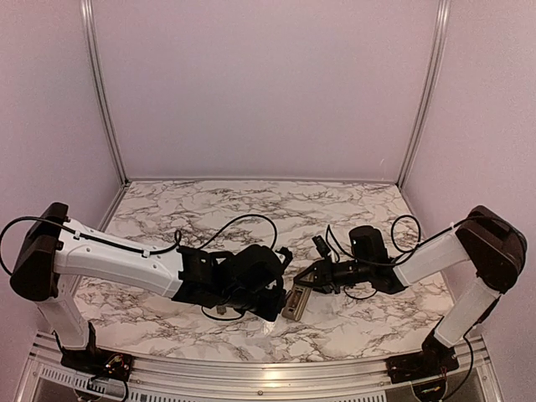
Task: Load the batteries into the remote control
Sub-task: Place the battery in the battery compartment.
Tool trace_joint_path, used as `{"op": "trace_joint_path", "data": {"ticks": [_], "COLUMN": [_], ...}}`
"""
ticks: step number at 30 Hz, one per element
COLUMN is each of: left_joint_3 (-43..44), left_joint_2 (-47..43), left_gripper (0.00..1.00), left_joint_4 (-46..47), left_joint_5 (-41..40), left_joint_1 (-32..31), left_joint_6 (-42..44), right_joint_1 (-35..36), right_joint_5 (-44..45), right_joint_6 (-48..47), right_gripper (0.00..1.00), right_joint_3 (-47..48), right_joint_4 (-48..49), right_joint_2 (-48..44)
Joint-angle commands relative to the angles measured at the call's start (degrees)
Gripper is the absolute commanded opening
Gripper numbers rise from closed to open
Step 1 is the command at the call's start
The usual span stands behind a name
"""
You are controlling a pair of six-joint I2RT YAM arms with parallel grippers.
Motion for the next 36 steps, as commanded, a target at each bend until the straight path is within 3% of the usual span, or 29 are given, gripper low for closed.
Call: {"op": "trace_joint_path", "data": {"ticks": [1,36], "left_joint_3": [3.0,10.8], "left_joint_2": [2.9,11.8], "left_gripper": [0.00,0.01], "left_joint_4": [-0.3,-11.7], "left_joint_5": [1.7,-3.1], "left_joint_1": [-0.3,1.8], "left_joint_6": [-0.4,-8.0], "right_joint_1": [1.2,4.2], "right_joint_5": [1.4,3.1], "right_joint_6": [2.6,14.0], "right_gripper": [0.00,0.00], "right_joint_3": [-0.2,-4.8], "right_joint_4": [2.3,12.0], "right_joint_2": [-1.0,-2.5]}}
